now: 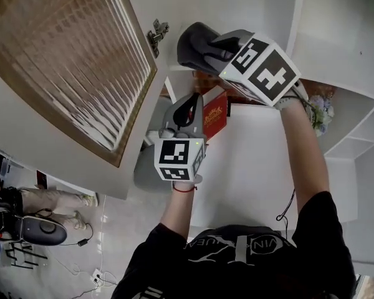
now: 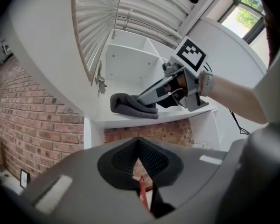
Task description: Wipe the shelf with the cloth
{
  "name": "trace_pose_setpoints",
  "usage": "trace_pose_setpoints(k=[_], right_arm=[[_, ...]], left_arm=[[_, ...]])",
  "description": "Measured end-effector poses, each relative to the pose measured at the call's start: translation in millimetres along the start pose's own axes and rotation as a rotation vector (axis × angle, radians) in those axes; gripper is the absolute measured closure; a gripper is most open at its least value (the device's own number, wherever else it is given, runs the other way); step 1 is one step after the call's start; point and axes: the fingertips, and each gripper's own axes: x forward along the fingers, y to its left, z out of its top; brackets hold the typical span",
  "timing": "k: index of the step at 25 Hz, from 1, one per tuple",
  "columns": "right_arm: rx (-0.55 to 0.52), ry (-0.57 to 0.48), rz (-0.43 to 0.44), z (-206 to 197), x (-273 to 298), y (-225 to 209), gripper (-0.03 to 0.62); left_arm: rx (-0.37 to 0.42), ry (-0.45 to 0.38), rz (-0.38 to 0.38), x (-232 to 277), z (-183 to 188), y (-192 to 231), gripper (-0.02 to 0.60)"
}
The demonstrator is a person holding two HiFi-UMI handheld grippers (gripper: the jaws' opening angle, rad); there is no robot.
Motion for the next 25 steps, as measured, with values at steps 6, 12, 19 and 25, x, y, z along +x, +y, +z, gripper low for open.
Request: trace_pose_setpoints(k=[6, 12, 19, 25], right_arm=[[-0.005, 0.036, 0.122, 11, 33, 5, 0.511], [-0.053, 0.096, 0.141, 18, 54, 6, 0.511], [0.003, 0.152, 0.107, 6, 49, -3, 0.511], [0.023, 0.252, -0.038, -21, 27, -23, 0.511]], left_arm=[[-0.017, 0.008, -0.022, 4, -9, 7, 0.571], [-0.015, 0.016, -0.035, 8, -12, 9, 0.571], [-0.024, 0.013, -0.06, 14, -12, 4, 0.571], [-0.036, 0.003, -0.099, 20, -13, -8, 0.571]])
